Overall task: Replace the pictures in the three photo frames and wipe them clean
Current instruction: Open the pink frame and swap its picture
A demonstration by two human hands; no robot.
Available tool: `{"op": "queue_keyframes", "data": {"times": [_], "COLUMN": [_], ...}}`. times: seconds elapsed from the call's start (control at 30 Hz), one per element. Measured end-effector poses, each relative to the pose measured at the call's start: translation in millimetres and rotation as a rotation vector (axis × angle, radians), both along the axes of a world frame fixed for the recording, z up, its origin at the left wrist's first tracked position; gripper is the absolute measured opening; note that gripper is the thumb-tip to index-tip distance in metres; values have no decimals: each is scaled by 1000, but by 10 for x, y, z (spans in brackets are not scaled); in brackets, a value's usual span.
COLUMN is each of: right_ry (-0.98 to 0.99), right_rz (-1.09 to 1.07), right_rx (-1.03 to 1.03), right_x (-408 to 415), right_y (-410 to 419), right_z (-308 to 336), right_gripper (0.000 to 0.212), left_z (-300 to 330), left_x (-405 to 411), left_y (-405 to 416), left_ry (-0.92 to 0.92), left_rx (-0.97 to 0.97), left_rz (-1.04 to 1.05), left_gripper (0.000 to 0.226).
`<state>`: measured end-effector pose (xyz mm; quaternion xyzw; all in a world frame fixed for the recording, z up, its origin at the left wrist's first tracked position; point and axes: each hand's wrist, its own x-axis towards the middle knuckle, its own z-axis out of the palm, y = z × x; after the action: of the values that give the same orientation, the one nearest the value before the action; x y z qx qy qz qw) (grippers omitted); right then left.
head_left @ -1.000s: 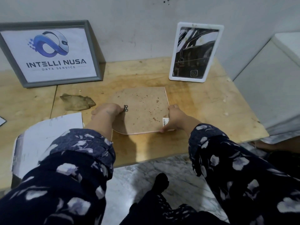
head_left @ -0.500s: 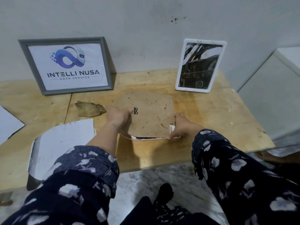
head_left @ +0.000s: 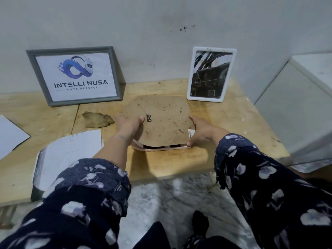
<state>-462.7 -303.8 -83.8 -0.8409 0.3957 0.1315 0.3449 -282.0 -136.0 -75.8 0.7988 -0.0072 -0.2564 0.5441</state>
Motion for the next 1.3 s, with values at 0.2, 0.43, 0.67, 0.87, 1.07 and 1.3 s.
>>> {"op": "queue_keyframes", "data": {"times": [0.2,0.43,0.67,0.87,1.07,1.3], "right_ry": [91,196,246,234,384,534], "right_rz": [-18,-106,-74,-33,70,129], "right_rx": [-38,-107,-180,-137,-216,-529], "right_x": [-573,-1436,-1870,-1945,-1771,-1371], "right_y": [-417,-1132,-1574,-1713,-1725,-1557], "right_z": [43,16,-148,-260,-188,23], "right_gripper": [122,128,117,106,94,20], "left_z": [-35,-255,-353,-467,-418,-265], "left_x": [-603,-1352,-1858,-2010,-1977,-1693], "left_y": [-458,-1237,-1681,-1726,-1743,-1520], "left_ry": [-43,-147,-411,-470,-540,-543], "left_rx": [71,236,637,757,844,722], "left_rz": [-104,-333,-581,-741,-816,-650], "left_gripper": [87,74,88,67,62,59]}}
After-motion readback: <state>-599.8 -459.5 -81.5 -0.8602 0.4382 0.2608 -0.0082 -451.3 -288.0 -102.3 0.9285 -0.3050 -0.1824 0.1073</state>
